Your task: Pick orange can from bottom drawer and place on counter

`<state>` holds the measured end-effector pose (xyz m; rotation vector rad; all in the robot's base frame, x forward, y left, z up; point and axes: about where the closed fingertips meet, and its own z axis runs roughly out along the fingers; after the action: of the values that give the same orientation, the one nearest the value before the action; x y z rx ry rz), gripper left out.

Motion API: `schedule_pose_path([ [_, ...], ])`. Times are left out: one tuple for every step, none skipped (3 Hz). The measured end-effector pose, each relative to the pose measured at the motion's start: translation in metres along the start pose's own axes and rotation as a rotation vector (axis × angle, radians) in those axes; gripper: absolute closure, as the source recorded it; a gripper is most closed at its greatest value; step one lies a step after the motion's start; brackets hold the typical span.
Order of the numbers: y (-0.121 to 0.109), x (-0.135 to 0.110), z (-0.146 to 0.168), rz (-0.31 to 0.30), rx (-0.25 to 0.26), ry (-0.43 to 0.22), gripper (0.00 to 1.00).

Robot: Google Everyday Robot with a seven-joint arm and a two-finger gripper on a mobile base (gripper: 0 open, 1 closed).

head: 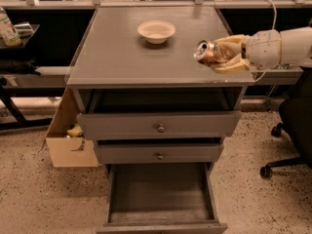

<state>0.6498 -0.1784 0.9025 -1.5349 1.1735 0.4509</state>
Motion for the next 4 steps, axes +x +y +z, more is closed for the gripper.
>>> schedule_pose_path([
  [-0.001,0.000,0.002,0.009,0.000,0.002,1.00],
  [-0.004,0.001,0.009,0.037,0.001,0.009,1.00],
  [-0.021,0.011,0.016,0.116,0.018,0.043,1.00],
  [-0.035,0.026,0.023,0.201,0.016,0.084,1.00],
])
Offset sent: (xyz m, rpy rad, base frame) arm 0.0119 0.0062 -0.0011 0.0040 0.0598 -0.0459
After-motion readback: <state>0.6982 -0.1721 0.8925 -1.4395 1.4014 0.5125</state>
